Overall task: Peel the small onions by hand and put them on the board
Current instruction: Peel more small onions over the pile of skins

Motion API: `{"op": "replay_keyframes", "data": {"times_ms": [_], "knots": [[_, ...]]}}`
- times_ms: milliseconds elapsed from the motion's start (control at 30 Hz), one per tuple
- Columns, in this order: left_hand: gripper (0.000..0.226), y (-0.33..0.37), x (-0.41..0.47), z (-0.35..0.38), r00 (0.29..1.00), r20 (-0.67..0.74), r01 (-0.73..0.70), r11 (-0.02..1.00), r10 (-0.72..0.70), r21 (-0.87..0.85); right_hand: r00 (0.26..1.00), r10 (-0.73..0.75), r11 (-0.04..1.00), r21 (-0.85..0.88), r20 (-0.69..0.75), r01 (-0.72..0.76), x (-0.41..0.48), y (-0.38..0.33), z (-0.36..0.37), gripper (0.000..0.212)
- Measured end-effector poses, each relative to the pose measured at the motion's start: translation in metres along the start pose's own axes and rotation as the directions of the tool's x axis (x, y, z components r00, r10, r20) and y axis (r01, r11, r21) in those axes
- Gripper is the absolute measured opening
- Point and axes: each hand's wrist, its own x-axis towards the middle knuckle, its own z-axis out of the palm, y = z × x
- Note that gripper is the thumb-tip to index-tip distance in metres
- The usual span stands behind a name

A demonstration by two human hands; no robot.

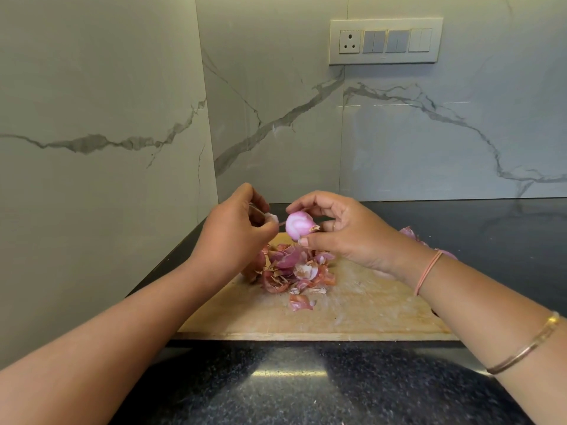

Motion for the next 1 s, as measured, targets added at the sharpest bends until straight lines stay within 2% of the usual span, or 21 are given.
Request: {"op": "replay_keyframes", "data": {"times_ms": [67, 200, 267, 367, 500, 833, 1000], "knots": [[0.013, 0.0, 0.0, -0.001, 0.999, 0.051, -0.003, 1.0, 0.003, -0.003, 0.999, 0.002, 1.0, 0.012, -0.038, -0.002, 0.001, 0.001, -0.001, 0.038], [0.011, -0.002, 0.0, -0.001, 0.995, 0.096, -0.043, 0.994, 0.033, 0.104, 0.993, 0.018, 0.992, 0.124, -0.113, -0.004, 0.002, 0.001, -0.006, 0.035], [0.008, -0.001, -0.001, -0.001, 0.991, 0.125, -0.045, 0.997, 0.038, 0.059, 0.993, 0.019, 0.991, 0.134, -0.117, -0.003, 0.002, 0.001, -0.007, 0.033], [0.018, 0.002, -0.003, -0.002, 0.981, 0.175, -0.076, 0.996, 0.081, -0.037, 0.992, -0.016, 1.0, 0.021, -0.124, 0.019, 0.003, 0.002, -0.005, 0.033], [0.033, 0.005, -0.005, -0.003, 0.973, 0.195, -0.106, 0.991, 0.12, -0.08, 0.986, -0.061, 0.995, -0.085, -0.156, 0.048, 0.006, 0.005, -0.002, 0.031], [0.028, 0.006, -0.008, -0.003, 0.97, 0.218, -0.102, 0.994, 0.107, -0.035, 0.976, -0.157, 0.943, -0.317, -0.152, 0.102, 0.007, 0.01, 0.008, 0.037], [0.038, 0.007, -0.007, -0.002, 0.964, 0.231, -0.146, 0.988, 0.13, 0.054, 0.972, -0.193, 0.905, -0.406, -0.136, 0.123, 0.006, 0.009, 0.008, 0.028]]}}
